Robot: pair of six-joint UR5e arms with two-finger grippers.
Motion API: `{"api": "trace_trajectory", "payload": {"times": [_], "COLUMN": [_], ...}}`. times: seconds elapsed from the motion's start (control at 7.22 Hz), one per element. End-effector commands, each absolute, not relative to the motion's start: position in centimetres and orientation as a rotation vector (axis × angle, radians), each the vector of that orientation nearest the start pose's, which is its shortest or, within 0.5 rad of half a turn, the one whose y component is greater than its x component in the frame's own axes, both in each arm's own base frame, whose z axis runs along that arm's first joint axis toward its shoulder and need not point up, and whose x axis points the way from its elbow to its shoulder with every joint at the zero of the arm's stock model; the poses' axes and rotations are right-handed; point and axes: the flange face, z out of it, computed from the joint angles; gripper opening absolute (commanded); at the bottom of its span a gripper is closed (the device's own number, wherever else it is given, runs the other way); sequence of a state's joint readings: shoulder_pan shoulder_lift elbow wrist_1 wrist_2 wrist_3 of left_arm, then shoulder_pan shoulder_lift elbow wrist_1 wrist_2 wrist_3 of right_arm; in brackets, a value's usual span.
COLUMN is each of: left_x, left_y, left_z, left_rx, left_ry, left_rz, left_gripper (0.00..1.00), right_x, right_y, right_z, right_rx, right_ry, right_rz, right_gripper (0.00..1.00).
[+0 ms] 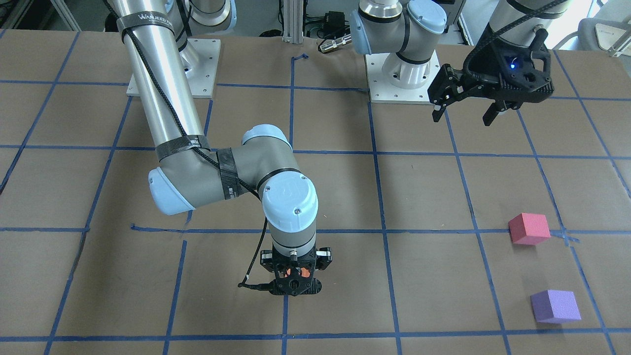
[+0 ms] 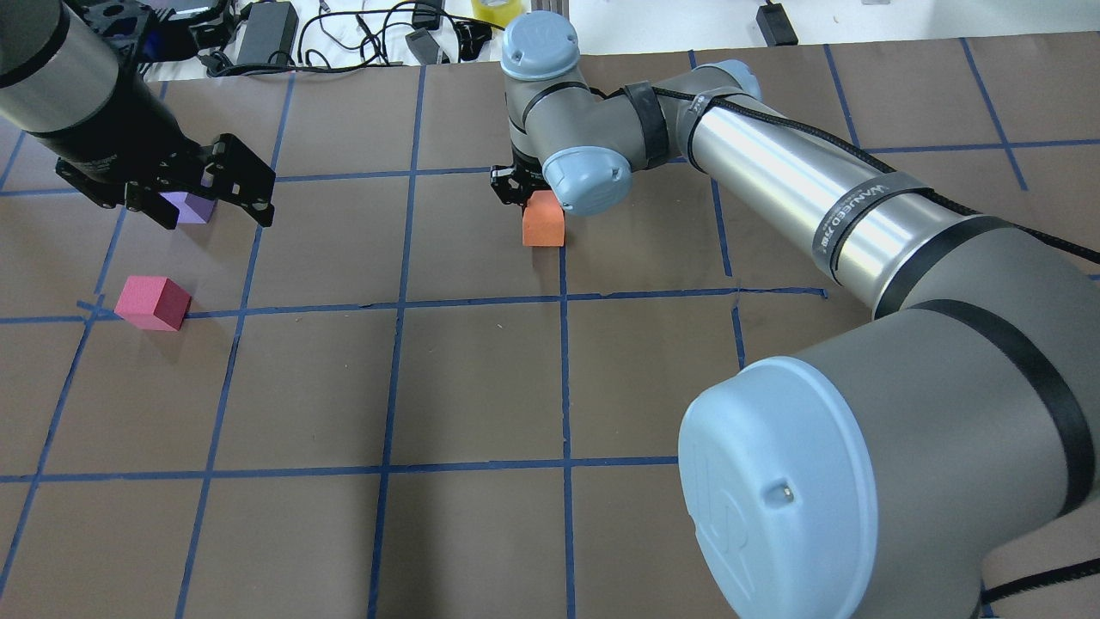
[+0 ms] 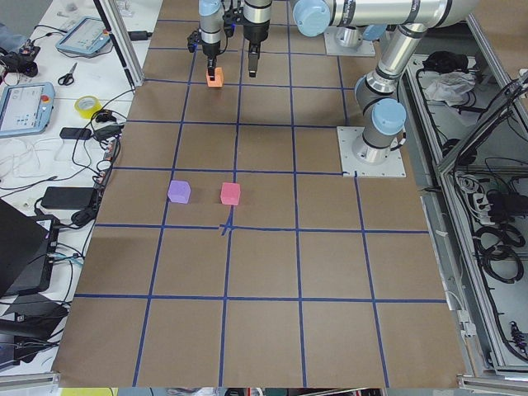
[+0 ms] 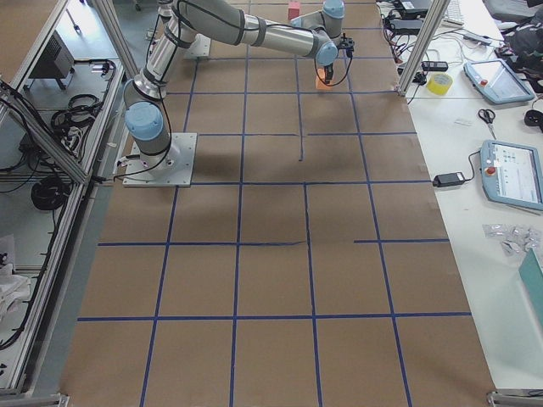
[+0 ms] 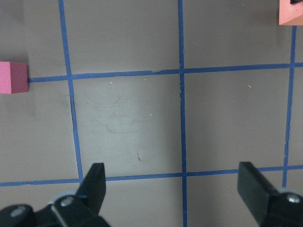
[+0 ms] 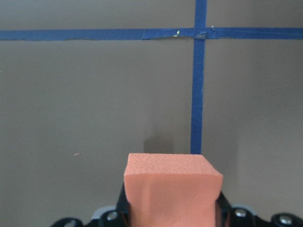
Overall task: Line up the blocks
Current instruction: 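Carry the orange cube toward the table center and set it down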
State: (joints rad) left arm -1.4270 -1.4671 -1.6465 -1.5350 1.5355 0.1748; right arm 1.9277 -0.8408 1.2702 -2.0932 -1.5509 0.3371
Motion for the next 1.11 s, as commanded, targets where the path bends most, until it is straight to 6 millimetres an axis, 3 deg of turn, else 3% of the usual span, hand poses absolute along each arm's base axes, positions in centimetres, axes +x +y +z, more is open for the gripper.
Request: {"api": "trace_trajectory", "payload": {"times": [0.0,0.14,0.28,0.69,0.83,0.97], "left_x": [-7.1,-7.1,-7.1,-7.1,-6.9,-6.7], "left_y": [-46.8,-46.9,-46.8,-46.7,-46.6,-46.8], "left_z": [50.3,50.4,50.3,50.4,50.6,50.4], "left_rx": [0.053,0.053,0.053,0.046,0.046,0.037], "left_ry": [3.164,3.164,3.163,3.167,3.170,3.183], "left_rz": [-0.107,-0.109,-0.104,-0.103,-0.109,-0.106], "left_gripper": [1.00,1.00,1.00,1.00,1.00,1.00], "right_x": [39.4,39.6,39.6,39.5,38.2,35.5], "right_y": [-65.1,-64.9,-64.9,-65.1,-65.4,-66.1], "right_z": [21.4,21.3,21.2,23.2,26.0,29.5], "right_rx": [-0.039,-0.053,-0.060,-0.035,-0.021,-0.033], "right_ry": [3.094,3.095,3.095,3.079,3.069,3.061], "right_rz": [-0.101,-0.099,-0.099,-0.143,-0.191,-0.247], "right_gripper": [0.13,0.24,0.99,1.00,1.00,1.00]}}
